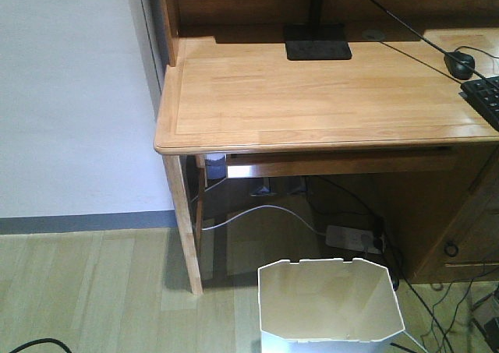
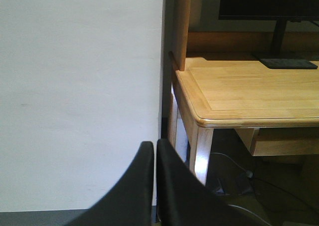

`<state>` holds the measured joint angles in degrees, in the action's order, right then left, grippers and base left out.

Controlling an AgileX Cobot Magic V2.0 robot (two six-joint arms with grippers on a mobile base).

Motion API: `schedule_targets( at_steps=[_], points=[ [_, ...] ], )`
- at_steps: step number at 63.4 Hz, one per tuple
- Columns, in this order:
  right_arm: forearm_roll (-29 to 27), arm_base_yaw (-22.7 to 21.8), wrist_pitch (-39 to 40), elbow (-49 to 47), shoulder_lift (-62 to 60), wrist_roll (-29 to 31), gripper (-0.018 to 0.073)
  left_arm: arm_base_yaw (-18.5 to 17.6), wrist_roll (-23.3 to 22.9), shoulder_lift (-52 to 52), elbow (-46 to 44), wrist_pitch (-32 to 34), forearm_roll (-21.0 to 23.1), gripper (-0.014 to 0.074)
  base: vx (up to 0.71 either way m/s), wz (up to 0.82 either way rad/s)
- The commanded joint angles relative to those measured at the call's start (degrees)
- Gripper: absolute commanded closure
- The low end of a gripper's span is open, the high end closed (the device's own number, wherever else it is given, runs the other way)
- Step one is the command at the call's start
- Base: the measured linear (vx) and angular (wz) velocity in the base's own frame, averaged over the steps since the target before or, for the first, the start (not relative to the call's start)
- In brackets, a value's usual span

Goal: Move trash bin to bedside with robot

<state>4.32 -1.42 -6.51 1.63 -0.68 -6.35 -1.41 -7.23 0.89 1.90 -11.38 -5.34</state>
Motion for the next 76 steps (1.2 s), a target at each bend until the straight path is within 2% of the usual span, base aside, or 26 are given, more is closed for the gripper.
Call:
schedule_targets(
  at_steps=[1,20,30,39,48,64,76],
  points=[
    [0.21,-0.46,4.26,0.99,-0.64,0.21,0.0569,-0.03,-0.13,0.77,1.51,4.61,0.0,0.0602,0.0,0.0],
    [0.35,-0.46,4.54,0.99,-0.64,0.27,0.0569,-0.03,-0.13,0.77,1.51,4.61,0.0,0.0602,0.0,0.0],
    [1.4,-0.46,12.43,0.72,-0.64,0.22,0.0569,-0.03,-0.13,0.77,1.51,4.61,0.0,0.0602,0.0,0.0],
    [1.66,-0.46,12.86,-2.78,0.41,0.29,0.0569,-0.03,-0.13,0.77,1.51,4.61,0.0,0.0602,0.0,0.0],
    [3.24,-0.46,12.69,-8.37,6.97,0.36,0.0569,-0.03,-0.13,0.77,1.51,4.61,0.0,0.0602,0.0,0.0],
    [2.72,-0.46,-0.27,-21.56,22.65,0.31,0.0569,-0.03,-0.13,0.77,1.51,4.61,0.0,0.0602,0.0,0.0],
    [1.08,-0.46,-5.06,-24.54,29.28,0.17,0.0569,-0.03,-0.13,0.77,1.51,4.61,0.0,0.0602,0.0,0.0]
  ],
)
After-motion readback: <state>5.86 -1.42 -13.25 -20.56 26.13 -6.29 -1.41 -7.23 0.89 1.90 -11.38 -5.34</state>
